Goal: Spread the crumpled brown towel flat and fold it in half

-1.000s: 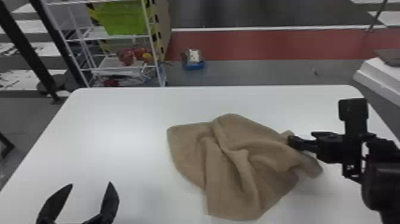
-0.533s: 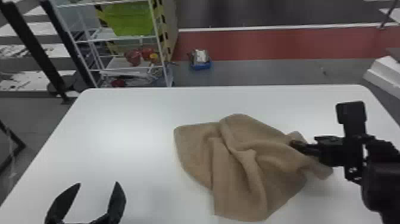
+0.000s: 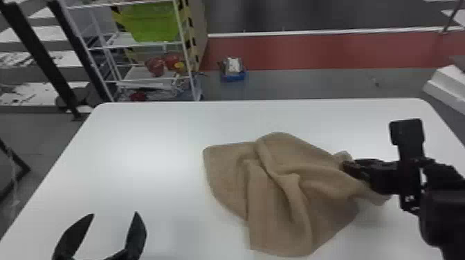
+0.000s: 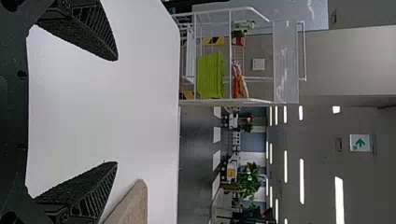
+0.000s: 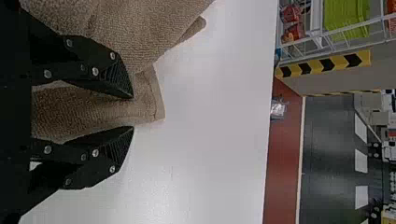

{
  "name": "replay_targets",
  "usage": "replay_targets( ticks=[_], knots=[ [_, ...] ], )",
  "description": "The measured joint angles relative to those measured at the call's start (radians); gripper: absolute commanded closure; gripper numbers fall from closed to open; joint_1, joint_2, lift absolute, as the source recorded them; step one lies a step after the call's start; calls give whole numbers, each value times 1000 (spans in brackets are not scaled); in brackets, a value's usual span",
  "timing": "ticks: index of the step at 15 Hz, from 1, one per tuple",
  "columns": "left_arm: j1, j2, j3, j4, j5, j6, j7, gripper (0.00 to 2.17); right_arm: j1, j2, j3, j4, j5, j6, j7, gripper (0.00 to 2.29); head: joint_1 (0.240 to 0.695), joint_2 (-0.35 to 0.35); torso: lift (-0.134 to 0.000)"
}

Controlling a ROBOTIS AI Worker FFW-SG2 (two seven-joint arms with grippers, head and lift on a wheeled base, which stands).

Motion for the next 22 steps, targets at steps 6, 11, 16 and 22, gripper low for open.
replay_targets(
  ticks=[6,11,16,22],
  knots=[
    [-1,0,1,5,0,0,1,83,32,1,-10,-58,-27,-17,-9,1197,695,110,-134],
    [-10,0,3,11,0,2,1,83,120,4,-42,-307,-178,-22,-21,1197,695,130,-134],
    [-18,0,5,20,2,6,1,83,223,13,-211,-485,-493,-192,-58,1197,695,108,-134],
    [-27,0,4,23,1,15,-1,83,327,14,-273,-510,-570,-413,-93,1190,695,42,-134]
  ],
)
